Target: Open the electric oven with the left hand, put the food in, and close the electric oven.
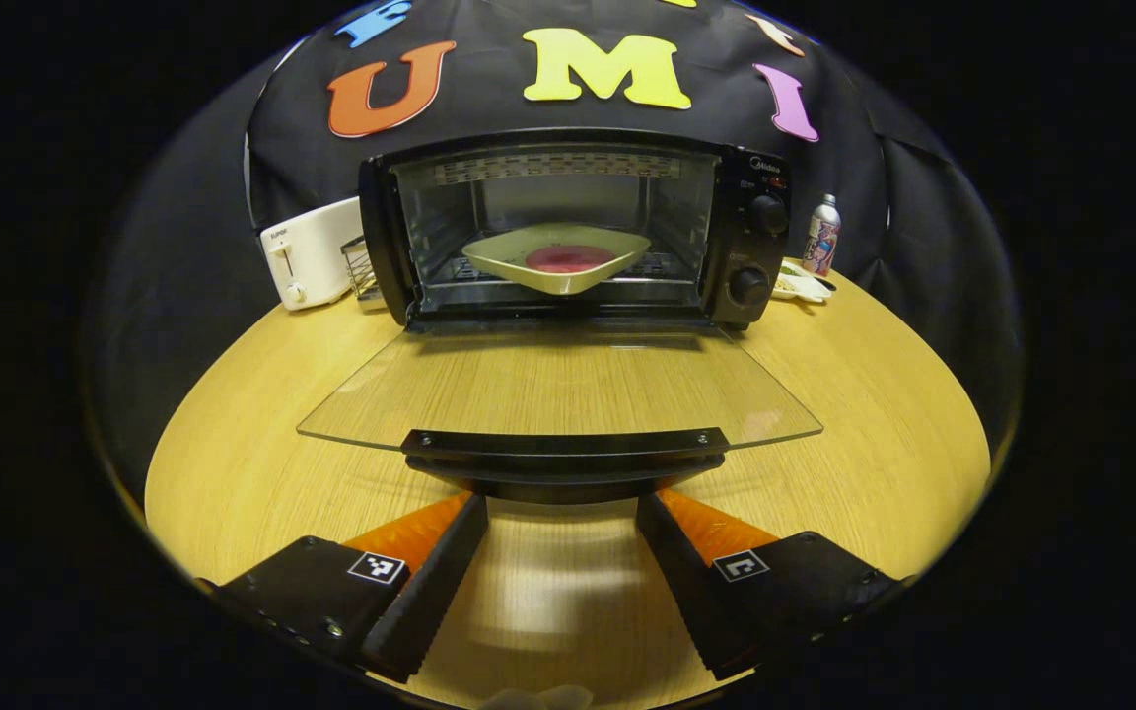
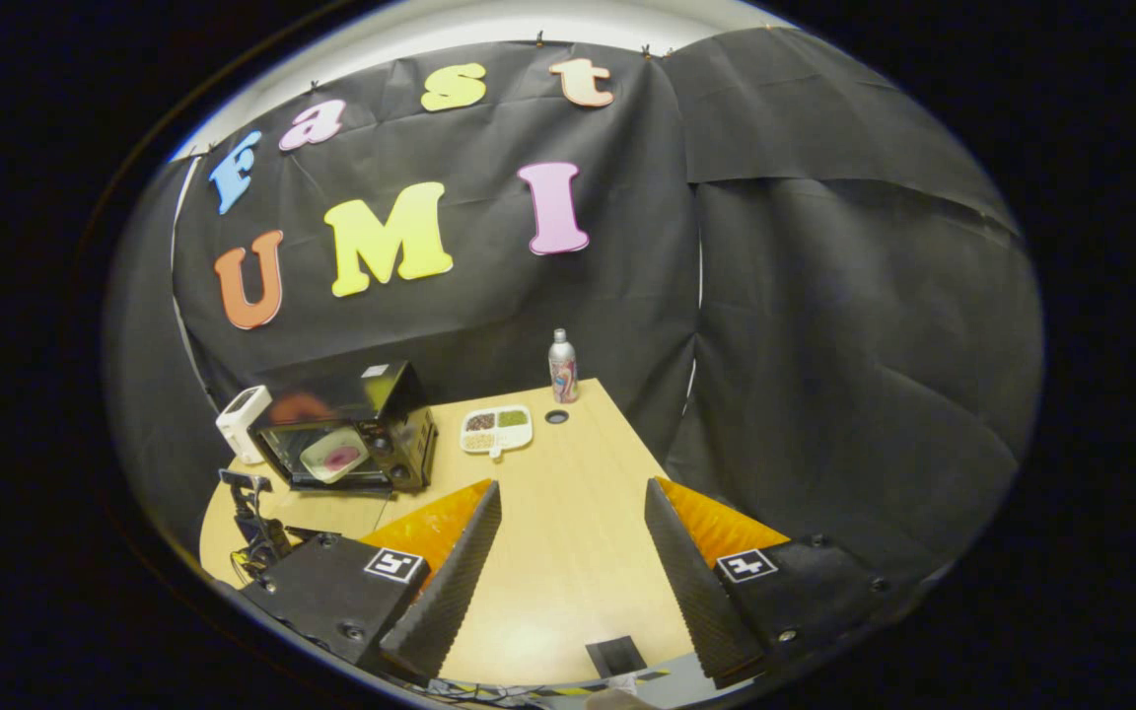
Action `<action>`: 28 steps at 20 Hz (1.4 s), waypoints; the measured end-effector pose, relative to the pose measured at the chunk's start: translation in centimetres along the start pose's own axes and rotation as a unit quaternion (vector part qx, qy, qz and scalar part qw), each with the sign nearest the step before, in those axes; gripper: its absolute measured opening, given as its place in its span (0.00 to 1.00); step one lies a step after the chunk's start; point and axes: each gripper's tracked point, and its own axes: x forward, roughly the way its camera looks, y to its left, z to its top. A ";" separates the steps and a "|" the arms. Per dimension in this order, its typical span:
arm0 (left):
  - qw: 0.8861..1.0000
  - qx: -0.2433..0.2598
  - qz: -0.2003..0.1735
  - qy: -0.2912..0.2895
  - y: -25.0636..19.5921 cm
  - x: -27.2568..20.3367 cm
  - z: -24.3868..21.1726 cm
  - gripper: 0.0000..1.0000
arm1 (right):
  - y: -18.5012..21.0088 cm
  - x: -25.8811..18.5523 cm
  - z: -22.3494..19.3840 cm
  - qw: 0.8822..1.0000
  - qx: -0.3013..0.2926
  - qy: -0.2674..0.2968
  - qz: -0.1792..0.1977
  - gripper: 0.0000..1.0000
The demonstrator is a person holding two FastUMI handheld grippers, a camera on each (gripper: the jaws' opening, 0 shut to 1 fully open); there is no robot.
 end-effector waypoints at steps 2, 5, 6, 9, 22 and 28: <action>1.000 -0.008 -0.002 -0.010 0.1 -0.3 1.4 0.97 | 0.6 0.1 0.3 1.000 0.008 -0.002 0.007 0.93; 0.999 -0.007 -0.002 -0.033 0.3 -1.1 4.5 0.98 | 1.3 0.4 0.8 1.000 0.010 -0.011 0.017 0.92; 0.999 -0.006 -0.002 -0.041 0.4 -1.2 5.7 0.98 | 1.5 0.5 0.9 1.000 0.011 -0.013 0.021 0.92; 0.998 0.000 -0.001 -0.062 0.8 -1.4 9.1 0.97 | 1.7 0.8 0.8 0.999 0.022 -0.013 0.025 0.93; 0.994 0.000 -0.023 -0.108 1.9 -2.2 15.7 0.97 | 3.4 -1.0 0.0 0.999 0.032 -0.019 0.015 0.93; 0.993 0.008 -0.039 -0.107 1.2 -4.6 14.0 0.97 | 5.4 -2.2 -1.0 1.000 0.012 -0.014 0.020 0.92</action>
